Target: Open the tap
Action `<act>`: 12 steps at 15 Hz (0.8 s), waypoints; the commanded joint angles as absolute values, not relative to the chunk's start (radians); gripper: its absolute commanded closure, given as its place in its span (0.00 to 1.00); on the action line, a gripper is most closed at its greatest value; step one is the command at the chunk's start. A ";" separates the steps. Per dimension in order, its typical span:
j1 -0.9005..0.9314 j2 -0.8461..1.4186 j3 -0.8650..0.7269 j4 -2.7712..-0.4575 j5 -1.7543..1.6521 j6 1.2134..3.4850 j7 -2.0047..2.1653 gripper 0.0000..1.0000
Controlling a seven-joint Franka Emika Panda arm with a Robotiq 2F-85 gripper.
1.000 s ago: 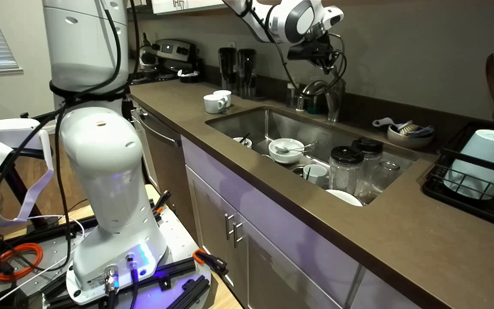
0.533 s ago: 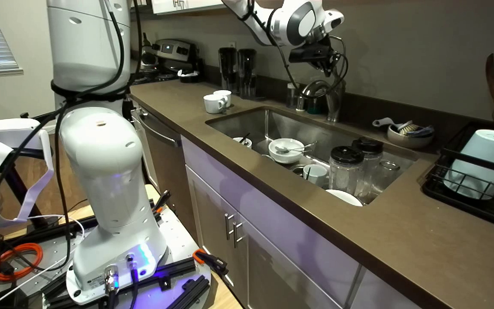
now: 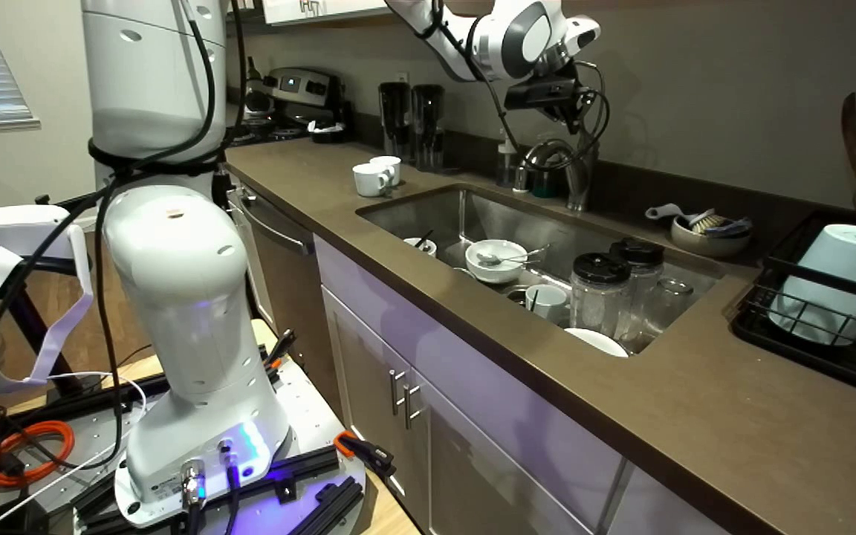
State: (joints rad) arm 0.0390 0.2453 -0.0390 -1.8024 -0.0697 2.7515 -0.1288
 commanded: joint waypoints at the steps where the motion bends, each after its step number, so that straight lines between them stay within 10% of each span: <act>1: 0.030 0.259 -0.030 -1.775 -0.089 2.776 -0.103 1.00; 12: 0.027 0.271 -0.027 -1.777 -0.078 2.901 -0.103 1.00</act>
State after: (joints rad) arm 0.0390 0.2544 -0.0391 -1.8006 -0.0697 2.8123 -0.1264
